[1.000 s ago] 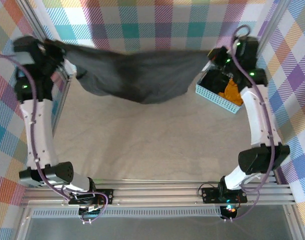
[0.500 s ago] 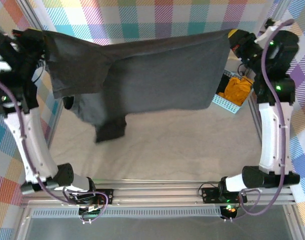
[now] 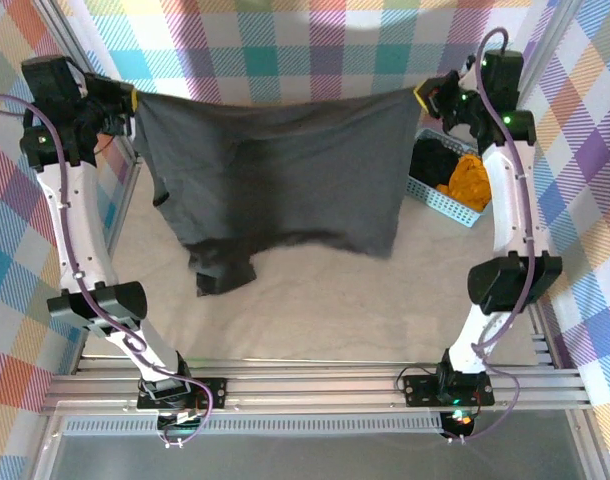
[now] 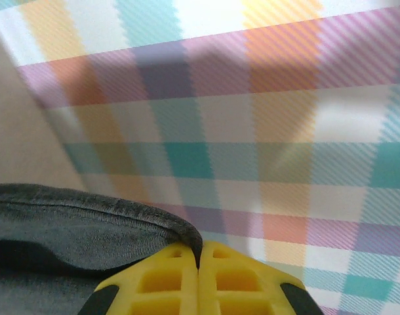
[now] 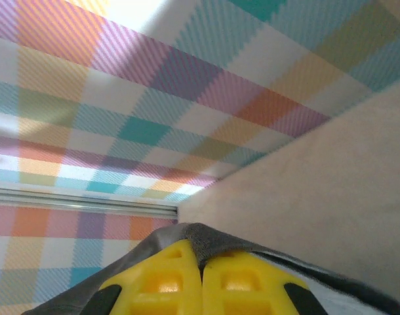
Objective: Fold and stack the t-shirts
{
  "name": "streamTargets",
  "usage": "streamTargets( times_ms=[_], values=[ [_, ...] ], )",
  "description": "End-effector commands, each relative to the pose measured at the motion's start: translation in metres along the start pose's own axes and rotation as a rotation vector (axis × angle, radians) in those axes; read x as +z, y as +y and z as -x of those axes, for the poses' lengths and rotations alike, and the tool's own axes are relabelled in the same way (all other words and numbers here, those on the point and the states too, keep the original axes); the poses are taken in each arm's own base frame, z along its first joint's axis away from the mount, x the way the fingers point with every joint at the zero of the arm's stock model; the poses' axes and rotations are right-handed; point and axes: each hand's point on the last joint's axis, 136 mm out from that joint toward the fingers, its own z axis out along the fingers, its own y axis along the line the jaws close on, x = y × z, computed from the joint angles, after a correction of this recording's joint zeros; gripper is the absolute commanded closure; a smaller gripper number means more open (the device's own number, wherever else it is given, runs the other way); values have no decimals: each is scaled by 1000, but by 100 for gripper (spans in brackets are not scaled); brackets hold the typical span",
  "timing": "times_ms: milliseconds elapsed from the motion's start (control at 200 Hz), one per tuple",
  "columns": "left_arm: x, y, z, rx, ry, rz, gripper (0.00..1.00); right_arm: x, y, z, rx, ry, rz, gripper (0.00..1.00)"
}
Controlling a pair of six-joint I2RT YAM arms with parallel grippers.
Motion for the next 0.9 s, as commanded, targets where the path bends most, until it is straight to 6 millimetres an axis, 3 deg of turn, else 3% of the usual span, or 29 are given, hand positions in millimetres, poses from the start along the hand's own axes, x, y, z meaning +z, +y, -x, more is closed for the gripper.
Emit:
streamTargets(
  times_ms=[0, 85, 145, 215, 280, 360, 365, 430, 460, 585, 675, 770, 895],
  values=[
    [-33, -89, 24, 79, -82, -313, 100, -43, 74, 42, -108, -137, 199, 100],
    [-80, -133, 37, 92, -165, -459, 100, -70, 102, 62, -142, -224, 272, 100],
    [-111, -148, 35, 89, -199, -502, 100, -87, 108, 71, -130, -262, 283, 100],
    [-132, -146, 24, 85, -197, -477, 100, -101, 105, 71, -109, -264, 264, 100],
    [-146, -124, 9, 91, -185, -377, 100, -109, 96, 59, -110, -244, 216, 100],
    [-153, -54, -14, 29, -160, -144, 100, -113, 69, 32, -93, -193, 133, 100],
    [-153, -48, -16, 22, -158, -128, 100, -108, 59, 28, -76, -177, 112, 100],
    [-161, 22, -40, -70, -131, 16, 100, -107, 9, -6, -18, -129, -5, 100],
    [-159, 65, -53, -121, -110, 90, 100, -107, -17, -24, 12, -101, -60, 100],
    [-163, 233, -115, -314, -12, 370, 100, -100, -147, -129, 131, 78, -382, 100],
    [-160, 345, -155, -380, 67, 565, 100, -93, -219, -195, 233, 172, -485, 100],
    [-147, 421, -183, -428, 154, 662, 100, -82, -271, -242, 276, 279, -572, 100],
    [-137, 464, -194, -408, 172, 679, 100, -65, -308, -276, 260, 438, -661, 100]
  ],
)
